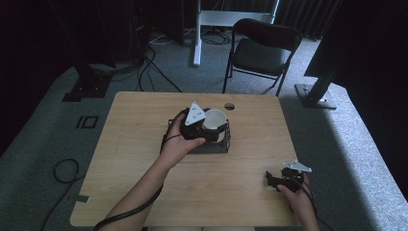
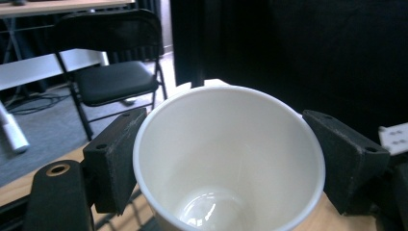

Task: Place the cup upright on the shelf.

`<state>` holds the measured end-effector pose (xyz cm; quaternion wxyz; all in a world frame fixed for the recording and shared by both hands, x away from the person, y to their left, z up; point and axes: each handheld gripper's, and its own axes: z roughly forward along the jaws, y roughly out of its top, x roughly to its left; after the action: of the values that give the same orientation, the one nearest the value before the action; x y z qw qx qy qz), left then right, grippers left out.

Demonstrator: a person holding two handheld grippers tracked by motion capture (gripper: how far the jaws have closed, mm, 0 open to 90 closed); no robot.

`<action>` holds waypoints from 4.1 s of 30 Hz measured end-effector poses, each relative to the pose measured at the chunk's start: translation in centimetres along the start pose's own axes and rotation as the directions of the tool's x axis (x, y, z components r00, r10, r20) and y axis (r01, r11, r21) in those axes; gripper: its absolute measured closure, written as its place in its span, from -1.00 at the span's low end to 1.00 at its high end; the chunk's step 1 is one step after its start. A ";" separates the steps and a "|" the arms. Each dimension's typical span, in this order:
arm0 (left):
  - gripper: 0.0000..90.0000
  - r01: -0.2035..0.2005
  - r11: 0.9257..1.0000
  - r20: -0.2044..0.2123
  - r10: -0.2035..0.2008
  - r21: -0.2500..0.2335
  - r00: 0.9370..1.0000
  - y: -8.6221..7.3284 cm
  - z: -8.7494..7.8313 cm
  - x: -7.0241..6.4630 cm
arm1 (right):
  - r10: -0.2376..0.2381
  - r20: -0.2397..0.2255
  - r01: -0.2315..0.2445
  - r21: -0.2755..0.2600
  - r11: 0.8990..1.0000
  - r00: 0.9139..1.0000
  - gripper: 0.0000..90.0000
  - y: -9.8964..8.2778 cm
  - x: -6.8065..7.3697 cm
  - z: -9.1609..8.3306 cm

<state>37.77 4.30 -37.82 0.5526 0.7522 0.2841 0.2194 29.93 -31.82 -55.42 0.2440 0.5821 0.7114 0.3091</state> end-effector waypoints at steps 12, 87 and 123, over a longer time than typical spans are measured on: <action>-0.55 0.074 0.997 -0.140 -0.071 0.018 0.988 0.4 0.1 2.4 | 0.000 0.000 0.000 0.000 1.000 1.000 -0.76 0.0 0.0 0.0; -0.82 0.151 0.984 -0.250 -0.123 0.096 0.960 -5.6 2.0 3.6 | -0.002 -0.002 0.002 0.001 1.000 1.000 -0.76 0.0 0.0 0.0; -0.81 0.108 0.991 -0.244 -0.085 0.082 0.966 -6.9 -4.5 4.3 | -0.003 -0.001 0.003 0.001 1.000 1.000 -0.76 0.0 0.0 0.0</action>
<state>36.80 11.92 -42.98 0.4879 0.7307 0.3955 0.2677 29.92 -31.82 -55.42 0.2436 0.5808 0.7128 0.3085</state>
